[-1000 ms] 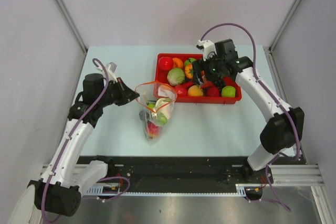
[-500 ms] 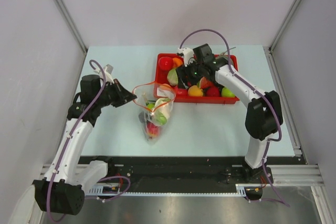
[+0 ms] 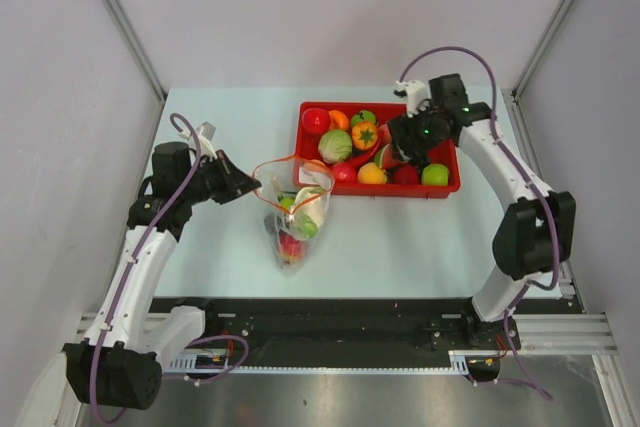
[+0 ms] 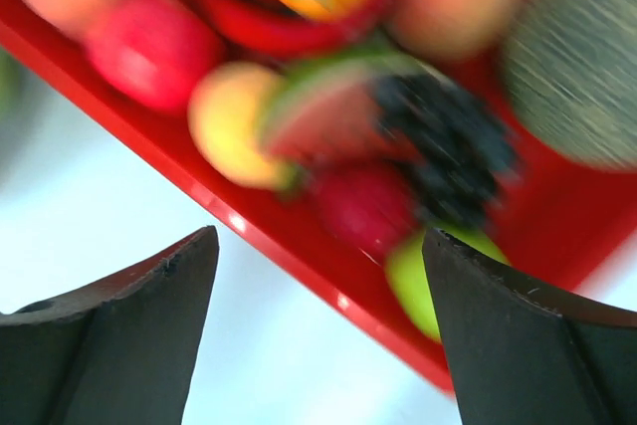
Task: Place the food in the zip-top bag and seal the zipper
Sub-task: Pick up the fake fruit from the bin.
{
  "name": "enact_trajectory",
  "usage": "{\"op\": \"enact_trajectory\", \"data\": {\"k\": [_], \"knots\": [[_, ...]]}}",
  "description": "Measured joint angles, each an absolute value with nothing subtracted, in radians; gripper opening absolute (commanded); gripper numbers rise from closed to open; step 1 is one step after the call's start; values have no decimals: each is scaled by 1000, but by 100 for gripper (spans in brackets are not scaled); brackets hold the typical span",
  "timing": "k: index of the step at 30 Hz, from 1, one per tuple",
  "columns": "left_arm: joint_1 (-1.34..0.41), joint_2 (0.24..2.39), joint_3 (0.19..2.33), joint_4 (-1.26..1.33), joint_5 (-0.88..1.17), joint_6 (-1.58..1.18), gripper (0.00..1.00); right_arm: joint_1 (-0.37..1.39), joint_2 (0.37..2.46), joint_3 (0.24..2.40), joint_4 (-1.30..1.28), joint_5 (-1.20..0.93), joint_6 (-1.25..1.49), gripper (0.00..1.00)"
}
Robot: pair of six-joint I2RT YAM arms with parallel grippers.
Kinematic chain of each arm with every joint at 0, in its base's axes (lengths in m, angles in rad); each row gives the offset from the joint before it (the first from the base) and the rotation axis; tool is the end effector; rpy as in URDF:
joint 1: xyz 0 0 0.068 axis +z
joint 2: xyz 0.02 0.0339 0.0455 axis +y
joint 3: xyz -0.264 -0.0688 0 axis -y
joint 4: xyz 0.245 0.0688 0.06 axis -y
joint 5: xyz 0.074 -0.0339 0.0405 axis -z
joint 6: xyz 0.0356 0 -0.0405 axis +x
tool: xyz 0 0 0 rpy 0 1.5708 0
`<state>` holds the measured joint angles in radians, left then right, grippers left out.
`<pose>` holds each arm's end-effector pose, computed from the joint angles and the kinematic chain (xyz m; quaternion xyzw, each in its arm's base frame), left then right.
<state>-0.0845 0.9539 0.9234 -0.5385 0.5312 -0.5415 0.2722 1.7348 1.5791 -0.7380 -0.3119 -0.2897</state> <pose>0.1999 -0.0350 0.3249 -0.0689 0.8529 -0.3617 0.3700 0.3650 0.1132 0.3112 -0.3079 0.8810 0.1436 0.3294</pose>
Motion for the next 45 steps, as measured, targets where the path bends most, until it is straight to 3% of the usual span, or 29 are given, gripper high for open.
{"op": "enact_trajectory", "data": {"k": [6, 35, 37, 45], "knots": [[-85, 971, 923, -528, 538, -542, 0, 189, 1654, 1517, -823, -229, -418, 92], [-89, 977, 923, -526, 538, -542, 0, 116, 1912, 1482, -748, -120, -530, 91], [-89, 978, 923, -525, 538, -542, 0, 117, 1913, 1482, -748, -120, -530, 88], [-96, 982, 923, -524, 538, -542, 0, 116, 1912, 1482, -748, -120, -537, 63]]}}
